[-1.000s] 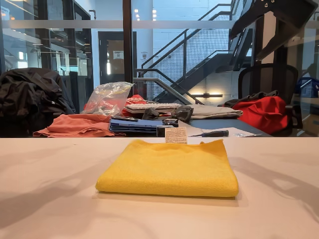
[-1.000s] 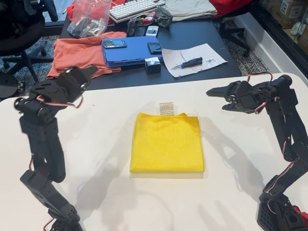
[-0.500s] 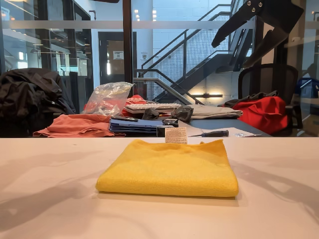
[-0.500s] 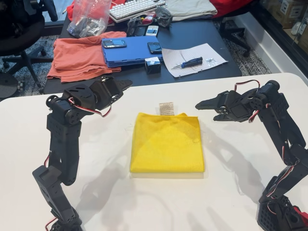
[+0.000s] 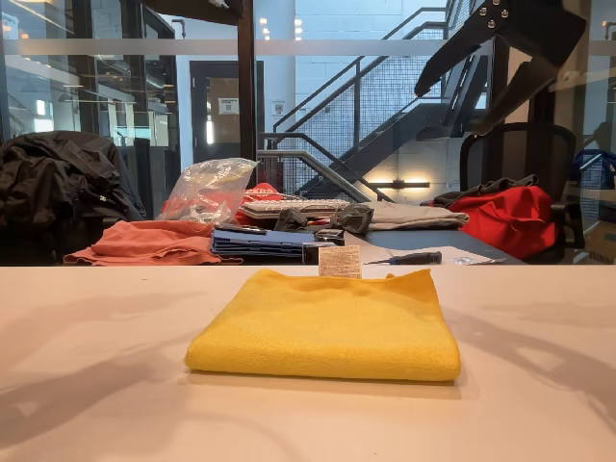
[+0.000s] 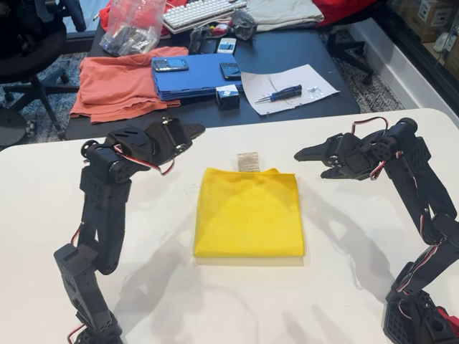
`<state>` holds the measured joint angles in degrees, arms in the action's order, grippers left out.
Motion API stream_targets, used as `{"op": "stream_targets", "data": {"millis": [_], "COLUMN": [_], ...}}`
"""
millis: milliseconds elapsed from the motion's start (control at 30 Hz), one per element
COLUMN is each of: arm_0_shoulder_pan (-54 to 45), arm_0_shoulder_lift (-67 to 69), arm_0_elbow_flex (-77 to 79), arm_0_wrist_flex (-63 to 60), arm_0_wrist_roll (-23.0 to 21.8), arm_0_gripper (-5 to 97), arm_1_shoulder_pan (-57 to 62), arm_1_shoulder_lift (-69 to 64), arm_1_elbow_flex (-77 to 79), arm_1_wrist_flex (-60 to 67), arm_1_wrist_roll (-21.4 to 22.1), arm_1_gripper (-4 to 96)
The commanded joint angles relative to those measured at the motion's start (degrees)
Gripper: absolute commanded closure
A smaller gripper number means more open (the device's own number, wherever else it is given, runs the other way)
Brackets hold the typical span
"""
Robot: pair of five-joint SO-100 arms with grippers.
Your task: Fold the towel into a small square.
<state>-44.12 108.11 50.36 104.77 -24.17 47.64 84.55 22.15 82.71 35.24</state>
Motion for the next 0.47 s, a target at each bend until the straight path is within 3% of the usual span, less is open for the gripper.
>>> {"op": "stream_targets", "data": {"millis": [0, 433], "arm_0_shoulder_pan": [0.1, 4.0], "arm_0_shoulder_lift": [0.3, -5.0], "arm_0_elbow_flex": [-0.2, -1.1], "arm_0_wrist_flex": [0.7, 0.7], "arm_0_wrist_roll": [-0.4, -0.5], "arm_0_gripper": [62, 62], "arm_1_shoulder_pan": [-0.3, 1.5], "arm_1_shoulder_lift": [0.7, 0.7], "arm_1_elbow_flex": [-1.0, -1.1], "arm_1_wrist_flex": [-0.7, -0.7], "arm_1_wrist_roll": [-0.2, -0.1], "arm_1_gripper": [93.3, 93.3]}}
